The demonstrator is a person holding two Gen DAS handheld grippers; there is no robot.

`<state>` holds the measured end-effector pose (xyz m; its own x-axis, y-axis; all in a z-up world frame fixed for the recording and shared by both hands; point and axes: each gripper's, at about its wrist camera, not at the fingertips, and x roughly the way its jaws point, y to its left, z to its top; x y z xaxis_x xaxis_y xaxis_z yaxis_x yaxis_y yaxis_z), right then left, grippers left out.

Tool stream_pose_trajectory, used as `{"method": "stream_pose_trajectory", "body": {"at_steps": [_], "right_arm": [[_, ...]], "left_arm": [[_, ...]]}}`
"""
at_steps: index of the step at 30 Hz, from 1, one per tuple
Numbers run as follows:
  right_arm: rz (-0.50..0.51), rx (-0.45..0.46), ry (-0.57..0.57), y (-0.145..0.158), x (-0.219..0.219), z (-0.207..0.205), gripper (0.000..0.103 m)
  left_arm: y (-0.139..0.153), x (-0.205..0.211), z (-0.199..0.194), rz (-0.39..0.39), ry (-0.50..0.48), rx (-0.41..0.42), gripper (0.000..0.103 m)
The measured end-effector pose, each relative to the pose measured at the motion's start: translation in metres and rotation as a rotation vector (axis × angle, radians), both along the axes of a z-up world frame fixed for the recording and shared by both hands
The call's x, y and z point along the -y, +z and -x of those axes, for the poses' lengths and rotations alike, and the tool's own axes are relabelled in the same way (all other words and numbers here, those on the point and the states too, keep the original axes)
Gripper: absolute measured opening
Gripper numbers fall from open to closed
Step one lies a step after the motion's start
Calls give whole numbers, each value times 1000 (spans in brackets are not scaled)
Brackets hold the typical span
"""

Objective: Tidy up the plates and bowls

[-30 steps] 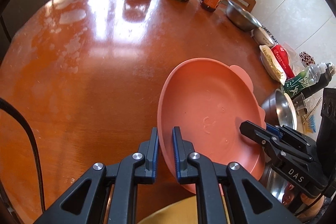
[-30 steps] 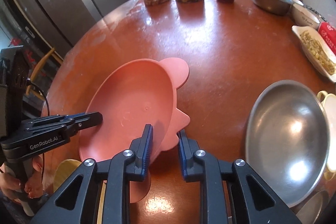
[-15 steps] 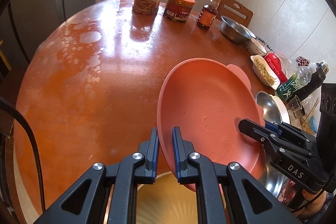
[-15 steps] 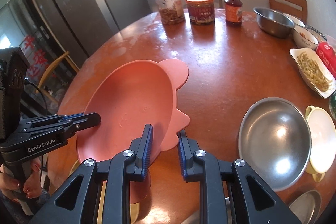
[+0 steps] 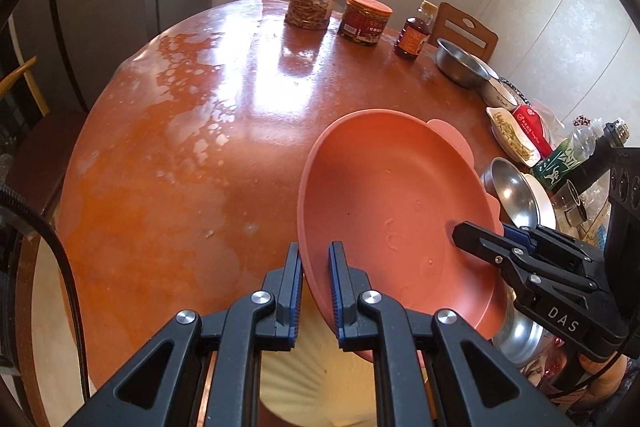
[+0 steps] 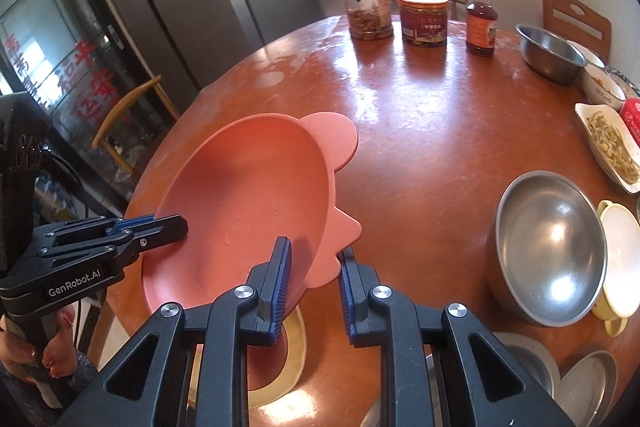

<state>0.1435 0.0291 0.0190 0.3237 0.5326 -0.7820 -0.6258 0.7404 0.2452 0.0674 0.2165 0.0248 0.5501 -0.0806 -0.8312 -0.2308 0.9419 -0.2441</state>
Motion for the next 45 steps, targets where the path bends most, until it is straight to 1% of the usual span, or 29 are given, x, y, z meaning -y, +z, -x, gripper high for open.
{"method": "stream_pose_trajectory", "body": {"at_steps": [7, 17, 20, 24, 27, 36, 45], "right_arm": [[8, 3, 29, -3, -1, 14, 24], [45, -28, 82, -20, -3, 29, 25], [55, -38, 96, -25, -4, 32, 26], [78, -23, 117, -30, -8, 37, 26], [92, -15, 132, -34, -11, 41, 26], [127, -20, 156, -43, -16, 44, 26], [178, 18, 164, -45, -23, 44, 27]], "left_arm": [[-3, 3, 15, -15, 15, -8, 13], [-16, 13, 42, -39, 24, -34, 13], [-20, 16, 52, -31, 23, -40, 13], [-24, 20, 62, -48, 26, -51, 15], [-27, 24, 65, -61, 24, -62, 15], [-39, 27, 69, -57, 17, -98, 17], [-38, 29, 70, -70, 4, -99, 18]]}}
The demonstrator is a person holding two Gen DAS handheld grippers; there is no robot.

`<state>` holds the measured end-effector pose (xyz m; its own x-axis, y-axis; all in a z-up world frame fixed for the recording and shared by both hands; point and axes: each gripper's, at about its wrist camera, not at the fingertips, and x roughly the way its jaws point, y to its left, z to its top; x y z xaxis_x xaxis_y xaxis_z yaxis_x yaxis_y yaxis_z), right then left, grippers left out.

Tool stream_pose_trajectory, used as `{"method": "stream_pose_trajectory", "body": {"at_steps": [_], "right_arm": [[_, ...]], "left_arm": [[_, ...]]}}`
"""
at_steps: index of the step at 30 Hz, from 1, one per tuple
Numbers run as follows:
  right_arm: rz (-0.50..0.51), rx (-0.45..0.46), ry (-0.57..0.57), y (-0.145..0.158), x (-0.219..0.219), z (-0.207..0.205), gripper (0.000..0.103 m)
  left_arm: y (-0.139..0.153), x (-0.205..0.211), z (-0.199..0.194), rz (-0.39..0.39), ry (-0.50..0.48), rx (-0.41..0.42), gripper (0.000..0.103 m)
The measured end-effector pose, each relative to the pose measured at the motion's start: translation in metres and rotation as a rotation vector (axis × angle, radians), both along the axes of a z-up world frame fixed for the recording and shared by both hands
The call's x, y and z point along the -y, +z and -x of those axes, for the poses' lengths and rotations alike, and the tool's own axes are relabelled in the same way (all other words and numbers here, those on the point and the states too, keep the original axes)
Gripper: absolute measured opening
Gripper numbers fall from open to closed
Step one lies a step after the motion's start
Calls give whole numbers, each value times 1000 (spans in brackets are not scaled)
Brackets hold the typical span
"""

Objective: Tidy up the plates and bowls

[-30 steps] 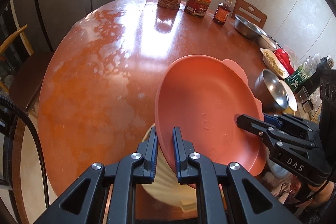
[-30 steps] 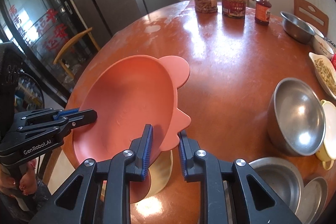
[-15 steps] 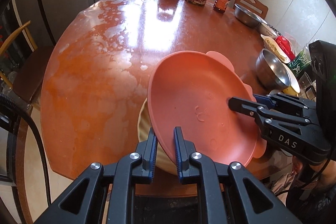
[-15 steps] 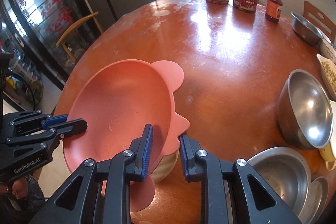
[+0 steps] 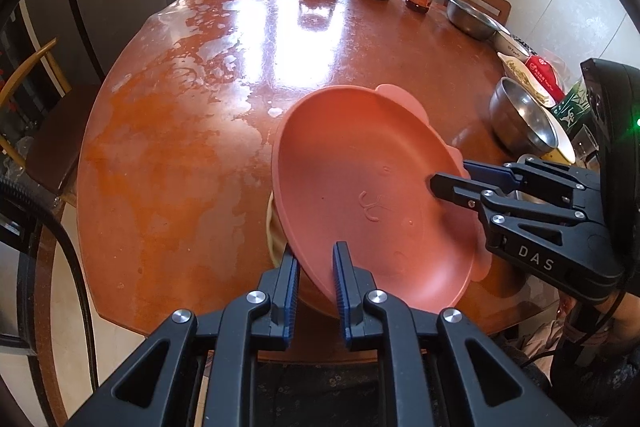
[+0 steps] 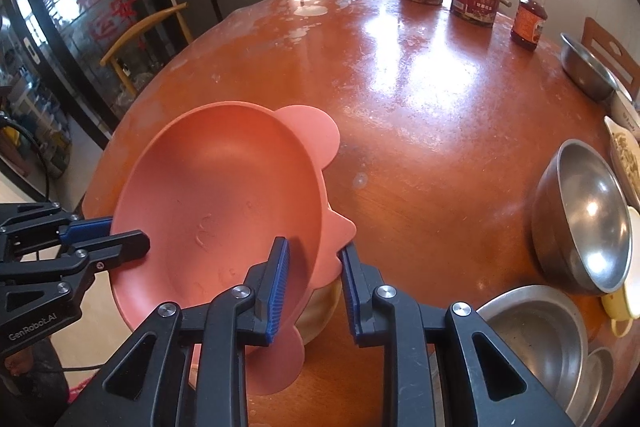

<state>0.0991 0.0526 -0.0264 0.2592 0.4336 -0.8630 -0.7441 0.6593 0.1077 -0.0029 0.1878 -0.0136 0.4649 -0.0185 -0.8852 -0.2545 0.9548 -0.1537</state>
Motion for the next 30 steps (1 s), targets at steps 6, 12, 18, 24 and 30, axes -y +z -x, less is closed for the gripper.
{"method": "stream_pose_trajectory", "body": {"at_steps": [6, 12, 18, 24, 30], "right_arm": [[11, 2, -1, -1, 0, -1, 30], [11, -3, -4, -1, 0, -2, 34], [-1, -2, -18, 1, 3, -3, 38], [-15, -6, -34, 3, 9, -2, 38], [-28, -7, -54, 7, 18, -2, 39]], "left_arm": [[-3, 0, -1, 3, -14, -15, 17], [-6, -1, -2, 6, -21, -31, 17], [-1, 2, 1, 0, -50, -17, 18], [7, 11, 3, -1, -98, 16, 21], [2, 8, 1, -17, -75, -14, 22]]}}
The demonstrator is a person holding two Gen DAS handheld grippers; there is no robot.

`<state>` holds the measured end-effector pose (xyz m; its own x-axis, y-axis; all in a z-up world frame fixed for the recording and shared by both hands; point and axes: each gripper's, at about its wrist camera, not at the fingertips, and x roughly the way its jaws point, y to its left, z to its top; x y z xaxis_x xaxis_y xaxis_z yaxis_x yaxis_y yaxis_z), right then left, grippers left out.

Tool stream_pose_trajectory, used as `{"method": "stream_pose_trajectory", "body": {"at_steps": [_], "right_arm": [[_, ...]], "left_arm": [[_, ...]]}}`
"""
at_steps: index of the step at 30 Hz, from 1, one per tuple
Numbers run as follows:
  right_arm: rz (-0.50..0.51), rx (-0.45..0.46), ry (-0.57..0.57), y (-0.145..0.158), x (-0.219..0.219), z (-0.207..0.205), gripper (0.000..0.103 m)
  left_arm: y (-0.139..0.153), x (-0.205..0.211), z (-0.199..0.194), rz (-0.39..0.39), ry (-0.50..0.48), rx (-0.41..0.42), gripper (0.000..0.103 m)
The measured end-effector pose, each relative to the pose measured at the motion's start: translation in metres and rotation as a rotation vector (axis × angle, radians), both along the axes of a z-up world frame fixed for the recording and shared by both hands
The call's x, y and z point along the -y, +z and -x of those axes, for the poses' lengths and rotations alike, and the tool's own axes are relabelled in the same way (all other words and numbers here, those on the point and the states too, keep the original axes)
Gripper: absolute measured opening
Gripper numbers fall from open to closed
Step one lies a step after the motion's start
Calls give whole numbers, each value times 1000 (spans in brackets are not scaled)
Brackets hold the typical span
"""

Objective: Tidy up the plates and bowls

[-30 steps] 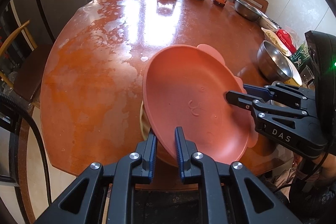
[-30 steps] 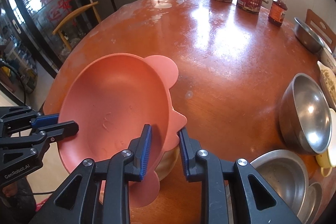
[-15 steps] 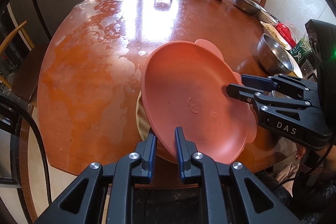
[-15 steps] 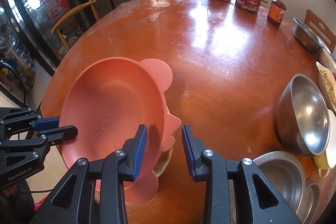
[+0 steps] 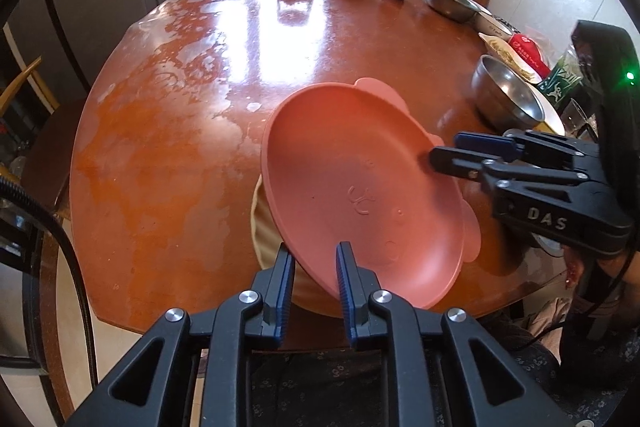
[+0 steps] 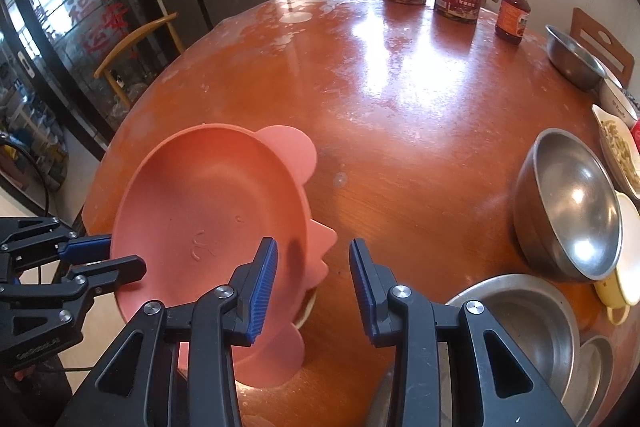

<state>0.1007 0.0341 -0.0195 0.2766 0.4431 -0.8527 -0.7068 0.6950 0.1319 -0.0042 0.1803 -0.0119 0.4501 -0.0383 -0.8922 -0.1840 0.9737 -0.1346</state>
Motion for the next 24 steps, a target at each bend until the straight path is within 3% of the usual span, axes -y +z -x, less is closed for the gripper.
{"method": "stream_pose_trajectory", "body": {"at_steps": [5, 13, 21, 24], "right_arm": [[-14, -3, -18, 3, 8, -1, 39], [-36, 7, -41, 12, 21, 1, 40], [-86, 41, -102, 32, 59, 5, 41], [-112, 63, -148, 42, 83, 5, 53]], "left_arm": [[4, -5, 6, -9, 19, 16, 43], [19, -3, 12, -28, 31, 65, 43], [41, 33, 4, -39, -46, 136, 48], [48, 54, -3, -34, -86, 156, 48]]}}
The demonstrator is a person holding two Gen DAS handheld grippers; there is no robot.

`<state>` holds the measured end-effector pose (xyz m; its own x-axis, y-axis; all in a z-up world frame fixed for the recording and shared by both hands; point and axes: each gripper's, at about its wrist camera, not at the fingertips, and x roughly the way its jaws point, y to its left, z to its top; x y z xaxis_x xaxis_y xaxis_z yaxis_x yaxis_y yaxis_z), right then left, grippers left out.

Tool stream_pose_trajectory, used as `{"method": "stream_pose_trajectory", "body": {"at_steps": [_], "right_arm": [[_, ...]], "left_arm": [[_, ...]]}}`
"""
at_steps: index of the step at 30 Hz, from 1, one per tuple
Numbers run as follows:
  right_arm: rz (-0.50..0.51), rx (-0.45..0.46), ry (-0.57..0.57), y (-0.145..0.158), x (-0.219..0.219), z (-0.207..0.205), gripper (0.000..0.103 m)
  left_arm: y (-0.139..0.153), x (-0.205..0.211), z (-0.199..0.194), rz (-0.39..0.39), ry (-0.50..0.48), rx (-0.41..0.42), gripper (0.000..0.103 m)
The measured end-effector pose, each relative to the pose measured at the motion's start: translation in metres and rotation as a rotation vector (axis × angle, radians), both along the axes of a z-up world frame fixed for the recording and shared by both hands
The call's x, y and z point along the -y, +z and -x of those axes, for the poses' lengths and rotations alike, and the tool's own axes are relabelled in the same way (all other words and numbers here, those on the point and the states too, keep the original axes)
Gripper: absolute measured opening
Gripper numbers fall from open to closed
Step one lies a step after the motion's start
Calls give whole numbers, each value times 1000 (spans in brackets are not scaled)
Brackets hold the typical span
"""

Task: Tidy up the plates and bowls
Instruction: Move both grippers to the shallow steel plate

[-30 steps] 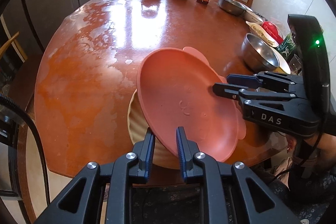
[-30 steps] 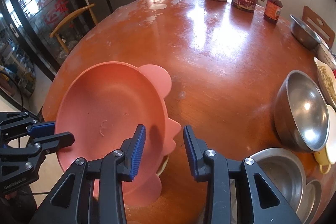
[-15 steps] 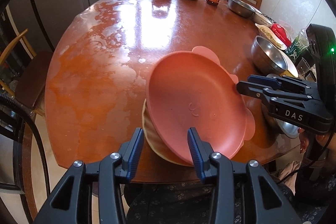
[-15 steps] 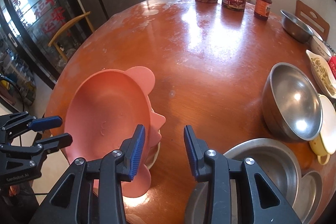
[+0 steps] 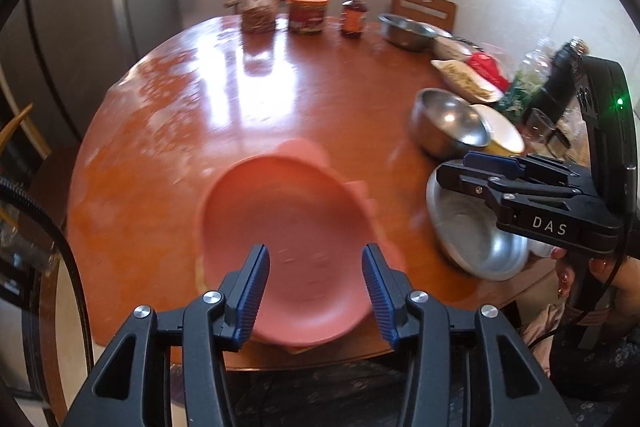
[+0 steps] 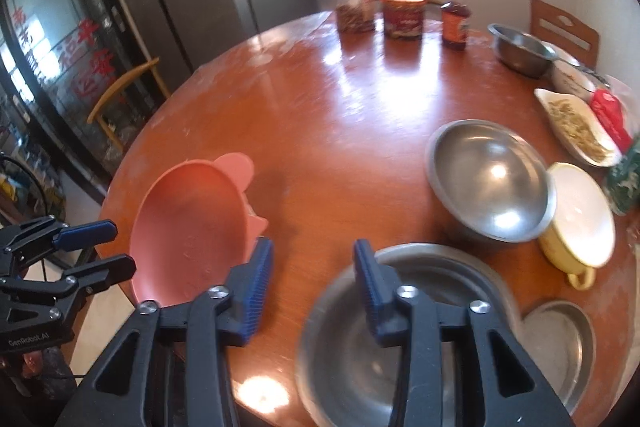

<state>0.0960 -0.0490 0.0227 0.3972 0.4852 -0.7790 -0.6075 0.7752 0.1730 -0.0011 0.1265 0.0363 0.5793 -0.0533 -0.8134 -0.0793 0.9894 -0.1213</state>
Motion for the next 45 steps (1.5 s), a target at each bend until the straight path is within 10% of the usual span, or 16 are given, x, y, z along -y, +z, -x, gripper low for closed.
{"method": "stream_pose_trajectory", "body": {"at_steps": [24, 35, 45], "right_arm": [[-49, 69, -352, 22, 215, -7, 54], [59, 13, -367, -20, 258, -15, 54], [71, -34, -310, -51, 256, -29, 34]], "left_arm": [[-4, 202, -28, 82, -373, -41, 54], [-33, 246, -36, 138, -377, -133, 54], [-45, 250, -49, 150, -307, -161, 54]]}}
